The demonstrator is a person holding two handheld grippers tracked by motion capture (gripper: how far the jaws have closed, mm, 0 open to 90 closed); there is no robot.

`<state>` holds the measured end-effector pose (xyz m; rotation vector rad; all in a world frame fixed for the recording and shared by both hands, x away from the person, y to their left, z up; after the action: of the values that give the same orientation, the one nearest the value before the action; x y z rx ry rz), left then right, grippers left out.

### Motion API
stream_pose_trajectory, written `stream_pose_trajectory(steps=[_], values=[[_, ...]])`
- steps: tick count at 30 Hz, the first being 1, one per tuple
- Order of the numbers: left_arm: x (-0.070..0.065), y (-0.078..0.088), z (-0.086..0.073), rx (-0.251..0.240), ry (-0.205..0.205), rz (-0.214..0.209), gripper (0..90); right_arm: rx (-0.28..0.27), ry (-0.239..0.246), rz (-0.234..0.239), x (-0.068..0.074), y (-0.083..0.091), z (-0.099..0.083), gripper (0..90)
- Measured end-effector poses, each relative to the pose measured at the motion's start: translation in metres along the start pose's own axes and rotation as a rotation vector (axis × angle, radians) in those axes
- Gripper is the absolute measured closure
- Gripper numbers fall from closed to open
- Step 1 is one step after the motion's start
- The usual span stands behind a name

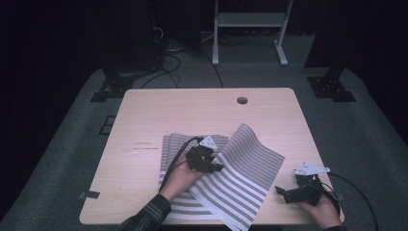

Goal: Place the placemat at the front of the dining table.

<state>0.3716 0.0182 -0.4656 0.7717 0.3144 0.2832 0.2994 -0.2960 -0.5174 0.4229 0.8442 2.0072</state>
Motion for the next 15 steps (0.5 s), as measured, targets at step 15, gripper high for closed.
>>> stream_pose_trajectory(steps=[15], values=[[0.003, -0.011, 0.006, 0.004, 0.003, -0.006, 60.3, 0.0, 0.0, 0.0, 0.0, 0.0, 0.0, 0.0]])
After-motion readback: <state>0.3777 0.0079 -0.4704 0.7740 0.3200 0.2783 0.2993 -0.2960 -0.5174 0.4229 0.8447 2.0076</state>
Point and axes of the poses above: each handheld gripper's, and its own axes: y roughly backward along the jaws, z roughly out of its top, x roughly to its left, the point moved 4 cm from there along -y, roughly forward along the jaws, and after that the axes turned 3 degrees about -z, right-handed, at the moved point
